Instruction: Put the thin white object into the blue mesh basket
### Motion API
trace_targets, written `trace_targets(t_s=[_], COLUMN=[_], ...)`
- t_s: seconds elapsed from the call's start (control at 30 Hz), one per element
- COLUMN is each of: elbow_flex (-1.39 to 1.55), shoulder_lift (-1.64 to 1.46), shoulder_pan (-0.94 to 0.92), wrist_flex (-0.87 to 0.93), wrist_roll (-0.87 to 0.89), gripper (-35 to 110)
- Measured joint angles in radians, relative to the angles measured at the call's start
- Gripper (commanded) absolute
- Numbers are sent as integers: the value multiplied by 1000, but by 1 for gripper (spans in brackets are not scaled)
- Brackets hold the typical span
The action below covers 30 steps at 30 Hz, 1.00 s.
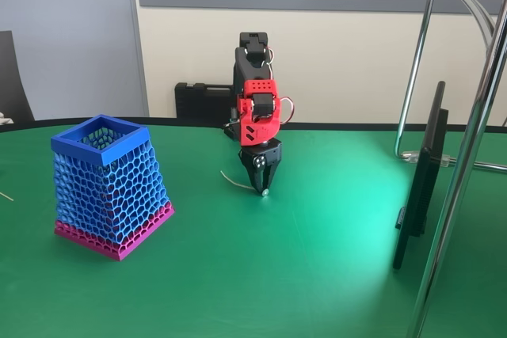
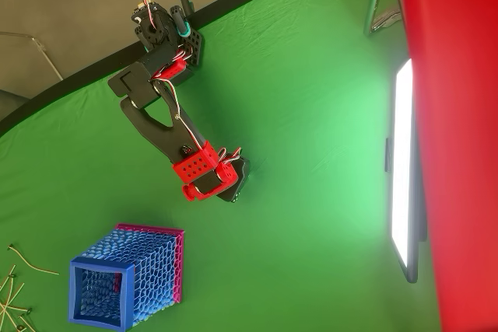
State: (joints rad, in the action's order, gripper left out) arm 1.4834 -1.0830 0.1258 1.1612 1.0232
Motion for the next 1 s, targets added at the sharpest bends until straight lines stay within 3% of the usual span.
trace_targets(t_s=[0.33, 0.67, 1.0], elbow_flex=[-14, -187, -342], shoulder_lift=[-5, -249, -463], shoulder_pan=[0, -77, -264], wrist_flex=[3, 5, -275], wrist_roll=[-63, -250, -410], gripper=[1, 1, 0])
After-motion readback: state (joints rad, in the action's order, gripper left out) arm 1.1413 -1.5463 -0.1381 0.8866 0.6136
